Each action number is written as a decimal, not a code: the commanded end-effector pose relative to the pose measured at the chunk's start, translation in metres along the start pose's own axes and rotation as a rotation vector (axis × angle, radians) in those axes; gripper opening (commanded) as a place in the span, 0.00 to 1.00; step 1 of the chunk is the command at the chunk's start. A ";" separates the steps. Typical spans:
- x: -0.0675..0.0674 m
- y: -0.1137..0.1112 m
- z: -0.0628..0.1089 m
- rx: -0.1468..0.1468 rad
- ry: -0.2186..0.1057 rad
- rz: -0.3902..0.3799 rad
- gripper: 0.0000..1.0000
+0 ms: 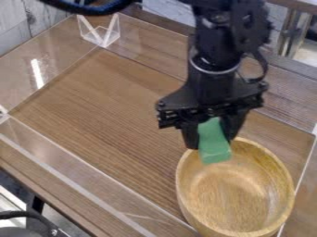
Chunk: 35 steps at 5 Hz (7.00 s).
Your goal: Remove the green stick from the brown bowl and put it on the table
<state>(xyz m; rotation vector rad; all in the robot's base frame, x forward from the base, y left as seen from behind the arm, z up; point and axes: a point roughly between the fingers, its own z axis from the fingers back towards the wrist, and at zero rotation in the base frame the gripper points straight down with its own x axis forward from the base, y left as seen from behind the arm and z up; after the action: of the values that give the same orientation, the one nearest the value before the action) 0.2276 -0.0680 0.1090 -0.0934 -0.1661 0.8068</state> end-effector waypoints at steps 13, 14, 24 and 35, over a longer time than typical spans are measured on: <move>0.032 0.020 0.054 -0.086 -0.020 -0.060 0.00; 0.047 0.038 0.052 -0.085 -0.037 -0.221 0.00; 0.151 0.062 -0.004 0.074 -0.110 -0.408 0.00; 0.115 0.096 -0.036 0.089 -0.051 -0.329 0.00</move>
<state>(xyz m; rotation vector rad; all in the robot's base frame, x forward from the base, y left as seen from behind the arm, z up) 0.2394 0.0762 0.0604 0.0338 -0.1382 0.4833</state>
